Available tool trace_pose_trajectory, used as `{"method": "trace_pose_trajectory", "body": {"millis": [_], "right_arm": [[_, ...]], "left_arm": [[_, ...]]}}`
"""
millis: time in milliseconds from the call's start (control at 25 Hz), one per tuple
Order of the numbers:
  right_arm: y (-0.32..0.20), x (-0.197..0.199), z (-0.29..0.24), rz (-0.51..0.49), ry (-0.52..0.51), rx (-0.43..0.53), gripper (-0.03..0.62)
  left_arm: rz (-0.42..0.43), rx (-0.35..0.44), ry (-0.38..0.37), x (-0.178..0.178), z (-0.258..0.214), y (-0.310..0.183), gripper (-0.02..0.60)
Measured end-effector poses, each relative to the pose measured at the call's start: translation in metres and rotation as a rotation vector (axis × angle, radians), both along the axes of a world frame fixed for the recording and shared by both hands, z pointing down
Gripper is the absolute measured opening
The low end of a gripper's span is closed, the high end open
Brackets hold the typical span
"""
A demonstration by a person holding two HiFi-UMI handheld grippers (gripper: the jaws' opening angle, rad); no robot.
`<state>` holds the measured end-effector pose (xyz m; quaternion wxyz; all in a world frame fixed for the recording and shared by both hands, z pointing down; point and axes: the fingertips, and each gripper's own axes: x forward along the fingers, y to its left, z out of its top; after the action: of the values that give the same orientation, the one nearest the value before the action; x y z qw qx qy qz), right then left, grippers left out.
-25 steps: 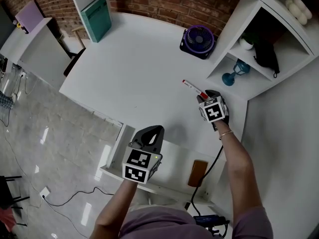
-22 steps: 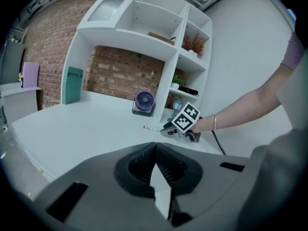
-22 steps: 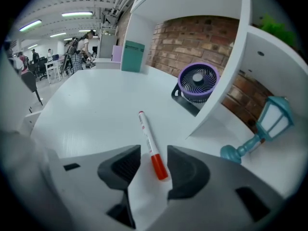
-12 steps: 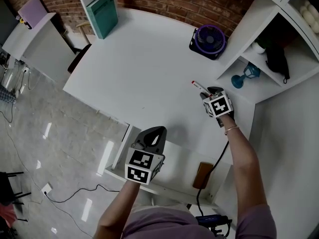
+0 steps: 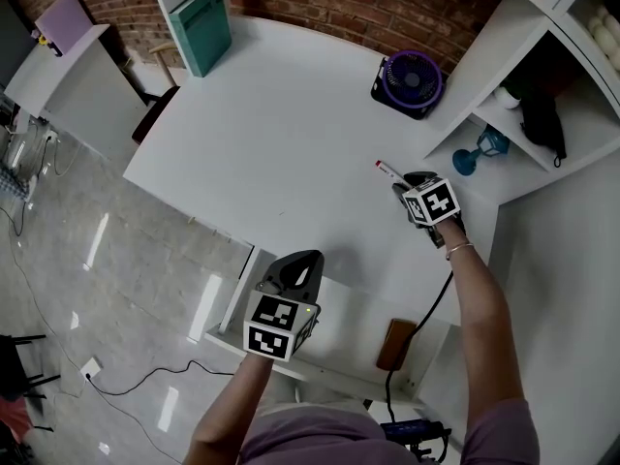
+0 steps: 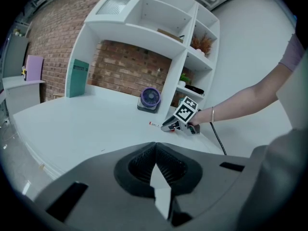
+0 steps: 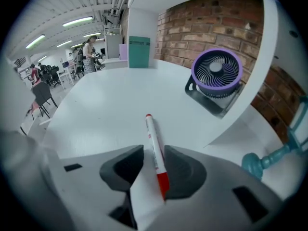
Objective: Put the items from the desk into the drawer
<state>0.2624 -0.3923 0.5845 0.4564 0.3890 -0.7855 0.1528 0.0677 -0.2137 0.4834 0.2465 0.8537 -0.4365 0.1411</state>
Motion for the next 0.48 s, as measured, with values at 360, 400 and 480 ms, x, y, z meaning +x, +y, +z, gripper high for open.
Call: {"method": "trace_pose_trajectory", "body": {"millis": [360,400,480], "right_arm": [[0.006,-0.0075,0.0002,-0.01,0.015,0.037,0.069],[0.0061,-0.0076,-0.0001,-0.007,0.023,0.045,0.069],[0.0064,-0.0078,-0.0011,-0.002,0.043,0.062,0.069]], "left_arm": [[-0.003,-0.006,0.008,-0.0043,0.0017,-0.0002,-0.002],[-0.002,-0.006,0.009,-0.0045,0.0013,0.0001,-0.002],[0.001,-0.005,0.01,-0.0047,0.0002,0.0007,-0.002]]}}
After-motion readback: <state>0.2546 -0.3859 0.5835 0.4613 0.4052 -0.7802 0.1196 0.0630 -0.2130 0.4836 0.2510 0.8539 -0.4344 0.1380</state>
